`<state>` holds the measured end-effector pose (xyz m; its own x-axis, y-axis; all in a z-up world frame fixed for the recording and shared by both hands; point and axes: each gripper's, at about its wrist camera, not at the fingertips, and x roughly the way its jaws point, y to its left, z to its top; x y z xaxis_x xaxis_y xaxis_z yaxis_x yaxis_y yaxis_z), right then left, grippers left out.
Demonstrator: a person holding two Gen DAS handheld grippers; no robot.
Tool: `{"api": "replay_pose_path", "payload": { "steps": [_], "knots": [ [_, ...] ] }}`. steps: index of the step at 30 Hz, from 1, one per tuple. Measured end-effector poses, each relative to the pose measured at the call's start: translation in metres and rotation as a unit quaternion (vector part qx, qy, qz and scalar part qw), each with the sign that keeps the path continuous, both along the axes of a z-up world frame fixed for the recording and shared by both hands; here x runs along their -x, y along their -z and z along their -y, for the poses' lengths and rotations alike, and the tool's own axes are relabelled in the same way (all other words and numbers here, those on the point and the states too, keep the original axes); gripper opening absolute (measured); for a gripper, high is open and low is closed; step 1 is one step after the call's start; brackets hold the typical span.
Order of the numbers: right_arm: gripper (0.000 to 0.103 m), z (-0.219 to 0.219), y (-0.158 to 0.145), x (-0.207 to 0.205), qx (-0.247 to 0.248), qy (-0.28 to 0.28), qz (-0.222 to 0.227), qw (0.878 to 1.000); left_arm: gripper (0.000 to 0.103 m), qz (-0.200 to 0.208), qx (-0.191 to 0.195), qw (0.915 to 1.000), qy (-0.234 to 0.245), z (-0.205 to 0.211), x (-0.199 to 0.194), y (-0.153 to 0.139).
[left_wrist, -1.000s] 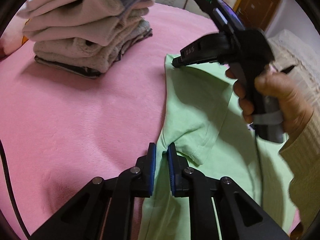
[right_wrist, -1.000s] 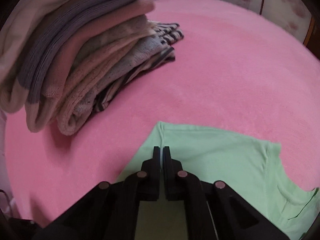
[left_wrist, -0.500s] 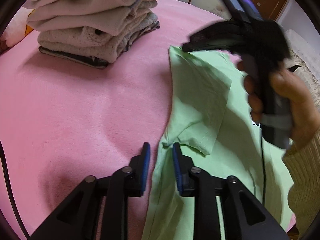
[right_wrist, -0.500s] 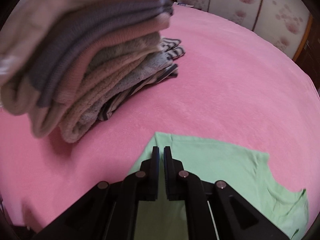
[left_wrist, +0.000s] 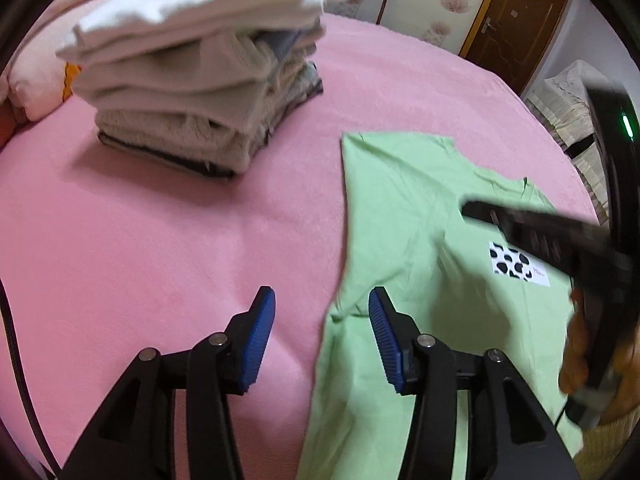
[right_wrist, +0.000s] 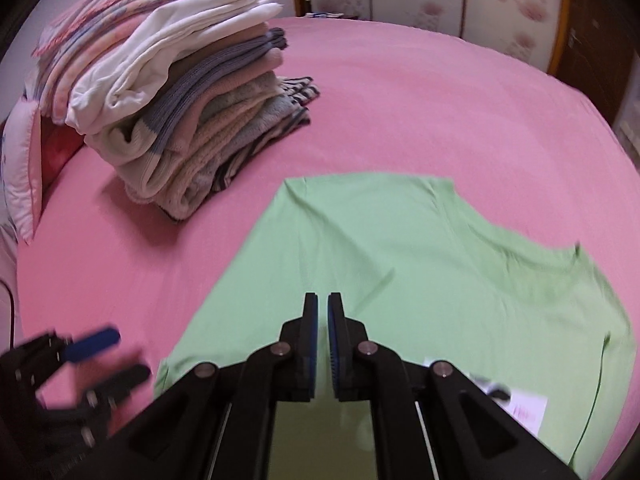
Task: Fold small clothes
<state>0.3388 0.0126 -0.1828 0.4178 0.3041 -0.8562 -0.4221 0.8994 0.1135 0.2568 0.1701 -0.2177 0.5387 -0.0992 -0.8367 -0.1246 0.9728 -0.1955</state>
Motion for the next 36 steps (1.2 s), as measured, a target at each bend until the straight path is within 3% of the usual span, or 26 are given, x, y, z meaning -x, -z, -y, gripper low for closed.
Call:
{"api": "replay_pose_path", "payload": {
  "steps": [6, 14, 24, 29, 31, 35, 36],
  "knots": [
    [0.005, 0.017, 0.017, 0.036, -0.035, 0.02, -0.025, 0.999, 0.047, 0.004, 0.007, 0.9999, -0.013, -0.016, -0.012, -0.006],
    [0.005, 0.012, 0.046, 0.063, -0.067, 0.017, -0.064, 0.996, 0.047, -0.018, -0.007, 0.9991, 0.037, 0.019, -0.045, 0.017],
    [0.005, 0.029, 0.04, 0.055, -0.071, 0.037, -0.05, 0.996, 0.047, -0.028, -0.031, 0.9974, 0.058, 0.032, -0.14, 0.032],
    [0.005, 0.033, 0.039, 0.032, -0.079, 0.052, -0.038, 0.995, 0.047, -0.021, -0.054, 0.9967, 0.057, 0.035, -0.161, 0.041],
    [0.005, 0.034, 0.038, 0.017, -0.086, 0.06, -0.037, 0.994, 0.039, -0.018, -0.061, 0.9963, 0.058, 0.038, -0.165, 0.044],
    [0.005, 0.032, 0.04, -0.015, -0.088, 0.079, -0.029, 0.993, 0.008, -0.008, -0.092, 0.9947, 0.045, 0.041, -0.165, 0.05],
    [0.005, 0.032, 0.042, -0.023, -0.09, 0.084, -0.031, 0.992, 0.008, -0.008, -0.101, 0.9941, 0.04, 0.041, -0.164, 0.053]
  ]
}}
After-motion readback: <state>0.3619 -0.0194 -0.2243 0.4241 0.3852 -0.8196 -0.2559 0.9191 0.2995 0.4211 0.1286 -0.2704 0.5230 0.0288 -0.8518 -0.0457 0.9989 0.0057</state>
